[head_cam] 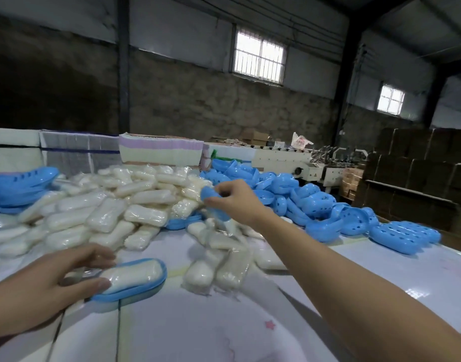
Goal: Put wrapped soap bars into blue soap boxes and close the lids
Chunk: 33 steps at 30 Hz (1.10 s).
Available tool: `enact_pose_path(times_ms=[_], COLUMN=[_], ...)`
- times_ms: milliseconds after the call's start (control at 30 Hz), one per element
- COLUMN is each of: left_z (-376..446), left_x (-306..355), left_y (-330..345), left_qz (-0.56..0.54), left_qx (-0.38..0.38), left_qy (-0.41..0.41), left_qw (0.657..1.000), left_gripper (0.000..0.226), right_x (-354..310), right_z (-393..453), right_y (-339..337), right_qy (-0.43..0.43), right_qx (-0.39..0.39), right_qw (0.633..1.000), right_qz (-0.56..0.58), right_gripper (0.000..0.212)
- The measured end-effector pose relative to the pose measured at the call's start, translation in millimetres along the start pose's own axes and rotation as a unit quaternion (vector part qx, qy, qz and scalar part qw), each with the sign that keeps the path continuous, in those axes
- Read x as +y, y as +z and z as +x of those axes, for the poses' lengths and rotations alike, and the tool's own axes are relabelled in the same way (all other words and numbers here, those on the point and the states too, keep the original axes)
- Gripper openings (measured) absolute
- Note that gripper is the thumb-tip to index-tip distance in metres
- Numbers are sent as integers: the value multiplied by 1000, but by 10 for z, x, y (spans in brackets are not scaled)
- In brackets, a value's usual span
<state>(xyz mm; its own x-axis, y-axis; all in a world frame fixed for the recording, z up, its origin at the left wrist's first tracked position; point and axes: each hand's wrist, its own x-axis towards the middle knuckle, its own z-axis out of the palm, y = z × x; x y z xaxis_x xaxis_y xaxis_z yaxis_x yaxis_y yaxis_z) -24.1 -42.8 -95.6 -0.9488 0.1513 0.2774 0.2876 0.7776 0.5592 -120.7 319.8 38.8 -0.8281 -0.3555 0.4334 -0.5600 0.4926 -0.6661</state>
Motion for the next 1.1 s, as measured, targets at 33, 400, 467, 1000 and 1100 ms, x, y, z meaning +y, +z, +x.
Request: enact_pose_path(times_ms=[33, 400, 467, 1000, 1100], left_z=[-28, -148, -143, -170, -166], left_x=[167, 880, 885, 888, 897], left_y=[-28, -154, -163, -228, -227], left_qz=[-40, -98, -90, -8, 4], left_qx=[1, 5, 6, -23, -20], left_qy=[-1, -23, -19, -9, 3], left_qw=[999, 995, 996, 1000, 1000], left_gripper=[78, 53, 48, 71, 66], right_x=[-170, -369, -349, -343, -317], right_z=[-2, -159, -217, -339, -338], right_y=[107, 896, 853, 860, 870], right_qy=[8, 59, 25, -99, -101], right_qx=[-63, -221, -218, -254, -261], right_qw=[995, 932, 957, 958, 956], right_qz=[83, 281, 191, -88, -90], right_gripper=[15, 38, 30, 44, 48])
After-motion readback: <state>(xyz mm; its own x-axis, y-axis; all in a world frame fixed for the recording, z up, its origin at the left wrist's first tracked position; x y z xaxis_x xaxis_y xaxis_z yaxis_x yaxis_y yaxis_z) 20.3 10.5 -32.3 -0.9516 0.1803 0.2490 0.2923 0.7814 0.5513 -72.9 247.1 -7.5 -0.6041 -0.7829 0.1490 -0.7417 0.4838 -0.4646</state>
